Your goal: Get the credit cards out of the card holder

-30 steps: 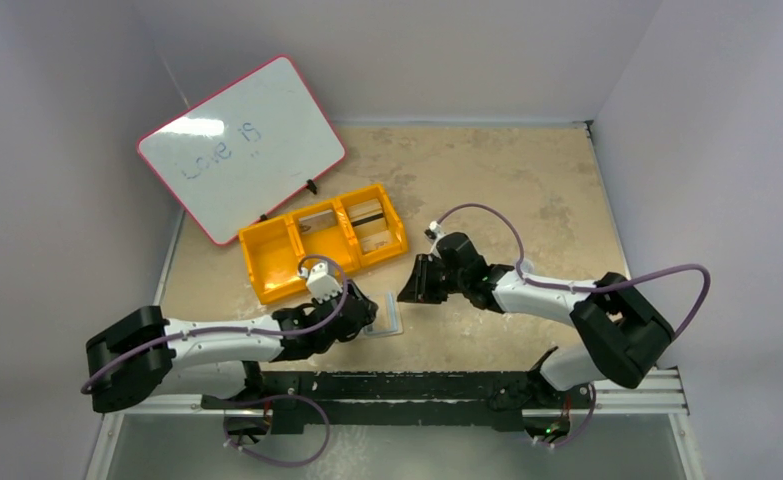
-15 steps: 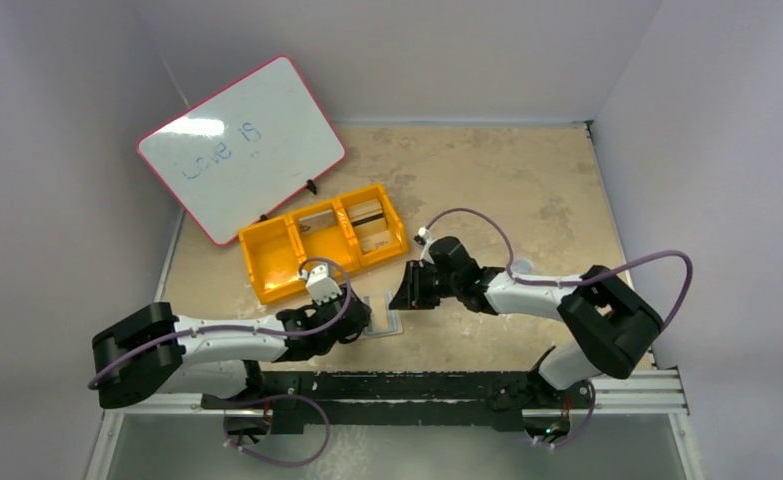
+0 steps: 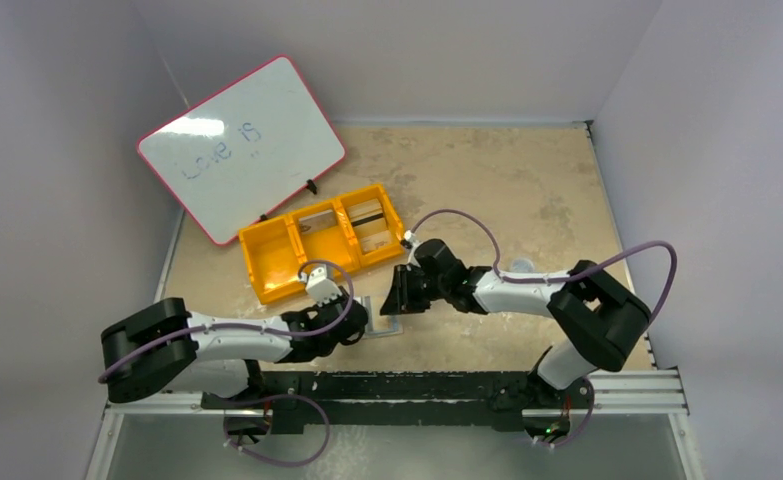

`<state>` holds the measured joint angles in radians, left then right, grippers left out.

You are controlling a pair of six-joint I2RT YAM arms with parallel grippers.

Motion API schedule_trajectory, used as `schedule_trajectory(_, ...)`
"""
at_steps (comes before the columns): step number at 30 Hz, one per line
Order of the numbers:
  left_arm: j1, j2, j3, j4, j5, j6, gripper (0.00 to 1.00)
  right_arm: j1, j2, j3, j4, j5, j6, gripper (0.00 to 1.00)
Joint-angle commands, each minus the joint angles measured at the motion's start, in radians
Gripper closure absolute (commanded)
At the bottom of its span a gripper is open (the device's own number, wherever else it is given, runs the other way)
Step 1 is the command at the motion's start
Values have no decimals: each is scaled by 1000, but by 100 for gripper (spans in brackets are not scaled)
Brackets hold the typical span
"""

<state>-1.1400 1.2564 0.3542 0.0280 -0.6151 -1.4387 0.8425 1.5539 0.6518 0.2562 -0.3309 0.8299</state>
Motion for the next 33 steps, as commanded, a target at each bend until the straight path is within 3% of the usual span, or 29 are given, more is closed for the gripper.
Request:
schedule_trajectory(1, -13, 22, -32, -62, 26, -22, 88, 12, -5, 53, -70, 83, 32, 69)
schedule_trajectory(6, -14, 6, -53, -36, 34, -23, 89, 18, 2, 60, -126, 158, 46, 67)
schedule_trajectory(11, -14, 25, -56, -26, 40, -26, 98, 19, 41, 61, -69, 85, 31, 69)
schedule_trajectory(19, -14, 50, -58, -16, 46, -39, 100, 38, -79, 105, -206, 247, 22, 71)
schedule_trajectory(33, -13, 85, -60, 8, 57, -46, 100, 37, 1, 52, -145, 138, 84, 70)
